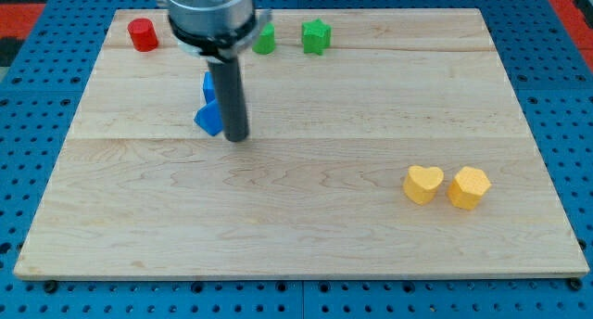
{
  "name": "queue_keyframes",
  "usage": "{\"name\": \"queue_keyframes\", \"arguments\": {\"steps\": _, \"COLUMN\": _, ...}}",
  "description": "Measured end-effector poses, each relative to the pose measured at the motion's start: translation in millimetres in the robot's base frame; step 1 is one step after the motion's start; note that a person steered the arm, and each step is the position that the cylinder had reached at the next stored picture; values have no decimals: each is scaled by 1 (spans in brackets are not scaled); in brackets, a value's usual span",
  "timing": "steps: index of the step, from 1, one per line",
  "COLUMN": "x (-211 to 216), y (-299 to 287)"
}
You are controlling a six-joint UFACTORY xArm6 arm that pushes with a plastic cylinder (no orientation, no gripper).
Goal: Place the yellow hexagon towards the bottom center of the board
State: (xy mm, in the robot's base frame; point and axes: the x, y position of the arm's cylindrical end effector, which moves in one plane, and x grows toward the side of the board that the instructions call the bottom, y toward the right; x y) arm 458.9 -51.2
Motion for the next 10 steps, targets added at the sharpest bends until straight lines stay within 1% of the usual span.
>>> {"name": "queue_keyframes", "arguments": {"steps": 1, "x": 8, "y": 104}}
{"name": "queue_keyframes", "arguments": {"steps": 2, "x": 2, "y": 218}}
{"name": "queue_keyframes", "arguments": {"steps": 3, "x": 50, "y": 317}}
{"name": "queue_keyframes", "arguments": {"steps": 4, "x": 86, "y": 329}}
{"name": "queue_keyframes", "arguments": {"steps": 5, "x": 46, "y": 274}}
{"name": "queue_keyframes", "arguments": {"steps": 6, "x": 46, "y": 233}}
{"name": "queue_keyframes", "arguments": {"steps": 7, "x": 80, "y": 297}}
{"name": "queue_keyframes", "arguments": {"steps": 8, "x": 117, "y": 331}}
{"name": "queue_keyframes", "arguments": {"steps": 9, "x": 125, "y": 297}}
{"name": "queue_keyframes", "arguments": {"steps": 10, "x": 73, "y": 286}}
